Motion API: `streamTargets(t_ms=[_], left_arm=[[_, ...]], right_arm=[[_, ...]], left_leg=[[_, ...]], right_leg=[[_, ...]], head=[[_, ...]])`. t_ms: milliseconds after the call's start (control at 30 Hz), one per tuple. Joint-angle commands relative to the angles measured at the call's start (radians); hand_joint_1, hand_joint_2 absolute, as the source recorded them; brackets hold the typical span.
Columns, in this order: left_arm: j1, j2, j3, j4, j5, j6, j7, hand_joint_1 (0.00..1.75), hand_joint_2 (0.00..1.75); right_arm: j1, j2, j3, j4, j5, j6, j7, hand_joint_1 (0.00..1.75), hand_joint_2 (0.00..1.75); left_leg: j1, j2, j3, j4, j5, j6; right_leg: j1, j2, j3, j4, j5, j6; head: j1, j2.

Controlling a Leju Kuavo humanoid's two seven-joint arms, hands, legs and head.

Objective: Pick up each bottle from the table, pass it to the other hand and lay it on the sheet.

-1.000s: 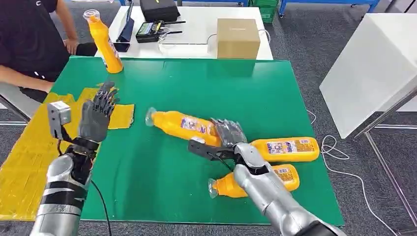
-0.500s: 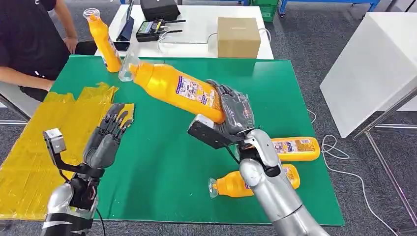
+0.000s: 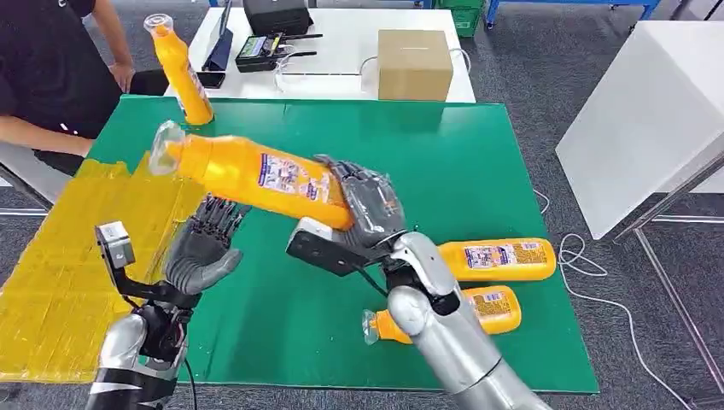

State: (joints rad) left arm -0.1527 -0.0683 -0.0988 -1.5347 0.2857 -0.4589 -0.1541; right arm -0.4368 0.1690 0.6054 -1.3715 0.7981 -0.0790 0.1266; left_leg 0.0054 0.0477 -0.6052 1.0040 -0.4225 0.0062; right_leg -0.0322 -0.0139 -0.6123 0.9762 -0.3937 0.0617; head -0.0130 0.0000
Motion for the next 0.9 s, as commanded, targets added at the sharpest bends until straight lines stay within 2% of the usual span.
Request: streamTargets(t_ms=[33, 267, 300, 733, 900], left_arm=[[-0.035, 0.000, -0.040, 0.019, 0.006, 0.001, -0.001, 0.00, 1.75], [-0.072, -0.018, -0.058, 0.045, 0.027, 0.006, -0.002, 0.00, 1.75], [-0.080, -0.019, -0.058, 0.051, 0.030, 0.007, -0.003, 0.00, 1.75], [-0.105, -0.034, -0.036, 0.082, 0.075, 0.025, 0.002, 0.00, 1.75], [-0.104, -0.036, -0.034, 0.081, 0.072, 0.029, -0.001, 0.00, 1.75]], right_arm=[[-0.056, 0.002, 0.064, 0.103, -0.012, 0.015, 0.008, 1.75, 1.75], [-0.039, 0.046, 0.210, 0.226, -0.005, 0.063, 0.000, 1.75, 1.75], [-0.069, 0.033, 0.258, 0.250, -0.006, 0.068, -0.002, 1.75, 1.75], [-0.094, 0.039, 0.449, 0.328, -0.083, 0.133, -0.061, 1.75, 1.75], [-0.094, 0.037, 0.456, 0.326, -0.086, 0.133, -0.061, 1.75, 1.75]], left_leg=[[0.002, -0.004, 0.003, 0.001, -0.001, 0.000], [0.001, -0.003, 0.003, 0.000, -0.001, -0.001], [0.002, -0.004, 0.005, 0.000, -0.002, -0.001], [0.001, -0.005, 0.003, -0.001, 0.000, 0.000], [0.002, -0.005, 0.002, -0.001, 0.000, 0.000]], right_leg=[[0.002, 0.001, 0.004, 0.000, -0.001, -0.004], [0.001, 0.000, 0.004, -0.001, -0.001, -0.003], [0.002, 0.001, 0.005, -0.001, -0.001, -0.005], [0.001, -0.002, 0.003, -0.001, -0.001, -0.003], [0.001, -0.002, 0.002, -0.001, -0.001, -0.003]], head=[[0.000, 0.000], [0.000, 0.000], [0.000, 0.000], [0.000, 0.000], [0.000, 0.000]])
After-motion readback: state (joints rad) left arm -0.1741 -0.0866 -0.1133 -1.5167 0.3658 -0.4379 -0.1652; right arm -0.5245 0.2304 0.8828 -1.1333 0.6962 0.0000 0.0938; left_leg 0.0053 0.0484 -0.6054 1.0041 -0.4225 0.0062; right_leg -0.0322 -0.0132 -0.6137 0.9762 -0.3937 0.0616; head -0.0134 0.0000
